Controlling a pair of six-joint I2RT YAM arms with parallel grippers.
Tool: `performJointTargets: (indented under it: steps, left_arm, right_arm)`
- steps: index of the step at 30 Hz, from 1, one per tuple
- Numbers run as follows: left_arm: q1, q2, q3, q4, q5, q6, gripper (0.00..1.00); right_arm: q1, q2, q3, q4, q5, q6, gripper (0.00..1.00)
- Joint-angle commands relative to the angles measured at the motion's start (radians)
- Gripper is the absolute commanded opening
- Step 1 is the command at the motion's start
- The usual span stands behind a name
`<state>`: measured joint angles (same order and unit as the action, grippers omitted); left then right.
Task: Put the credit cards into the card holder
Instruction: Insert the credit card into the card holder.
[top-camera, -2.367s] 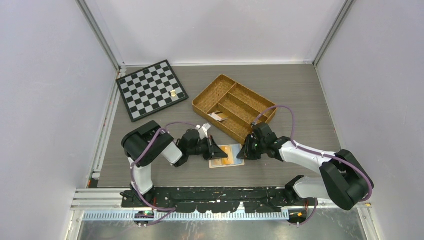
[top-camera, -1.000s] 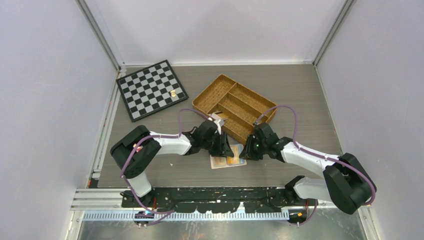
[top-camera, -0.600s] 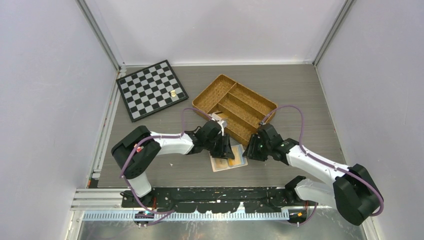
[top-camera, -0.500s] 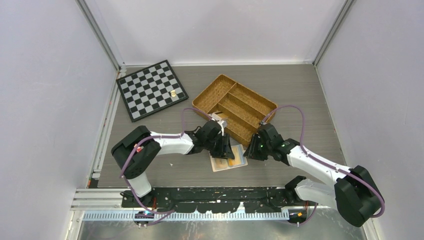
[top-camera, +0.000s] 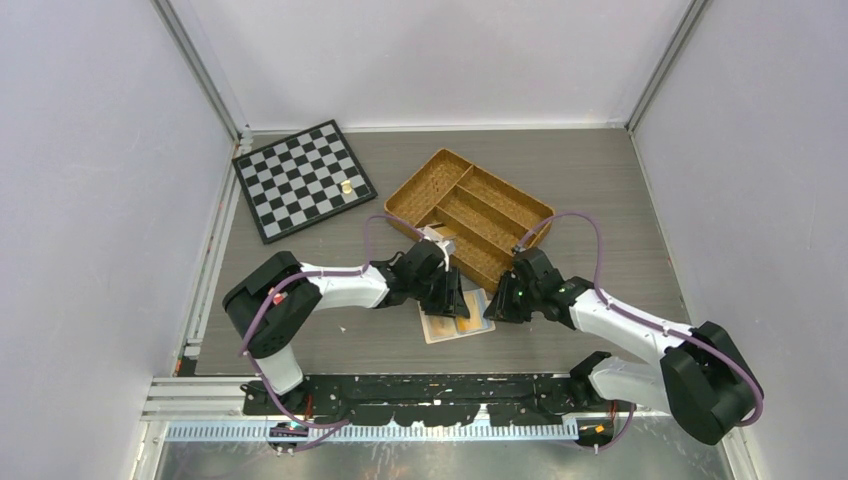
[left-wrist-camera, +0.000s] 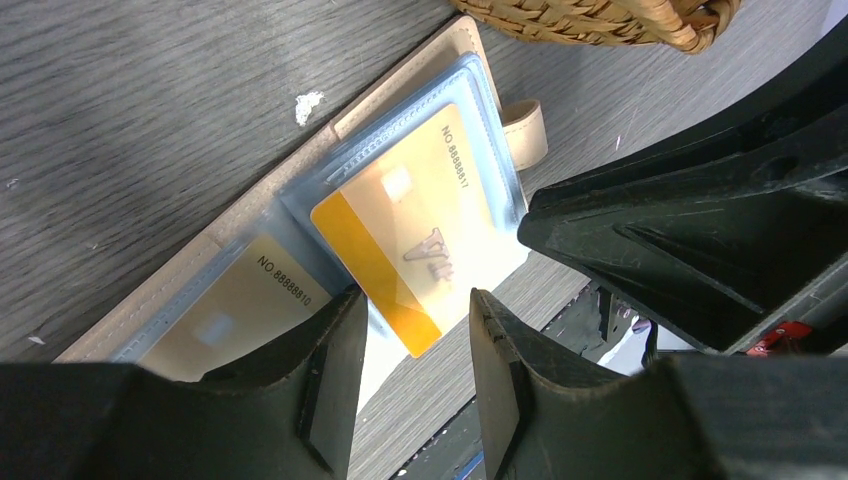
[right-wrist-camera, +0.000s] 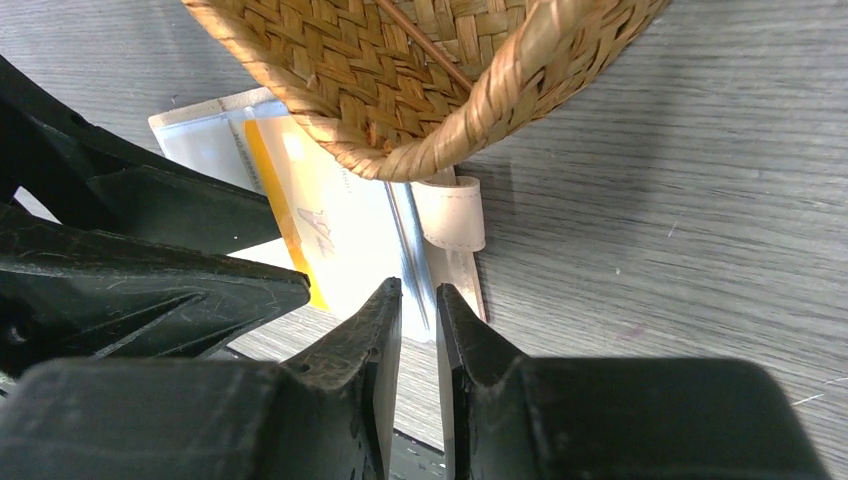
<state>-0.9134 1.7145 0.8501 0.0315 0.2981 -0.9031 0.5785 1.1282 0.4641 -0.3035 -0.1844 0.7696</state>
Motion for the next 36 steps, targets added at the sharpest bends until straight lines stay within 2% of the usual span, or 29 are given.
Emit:
performJointTargets:
  steps: [1,13,17,22,28,36]
  left_arm:
    - [-0.007,-0.006,0.034,-0.012,-0.005,0.017,0.44]
    - [-0.031,0.017,0.08,-0.041,-0.008,0.024,0.44]
    - [-0.03,-0.042,0.079,-0.132,-0.074,0.07,0.5]
    - [-0.03,-0.136,0.078,-0.223,-0.13,0.114,0.6]
    - [-0.013,-0.23,0.027,-0.282,-0.178,0.129,0.66]
    - [0.064,-0.292,-0.064,-0.304,-0.183,0.132,0.63]
  right_arm:
    - [-0.003,0.013,-0.005,0.054,-0.022,-0.009,0.24]
    - [-0.003,0.021,-0.01,0.065,-0.029,0.001,0.2]
    - [-0.003,-0.022,0.008,0.02,-0.002,-0.002,0.28]
    - [-0.003,-0.054,0.035,-0.023,-0.005,-0.019,0.32]
    - [-0.002,-0.03,0.043,0.009,-0.077,-0.021,0.27]
    - [0.0,0.022,0.029,0.09,-0.154,0.0,0.25]
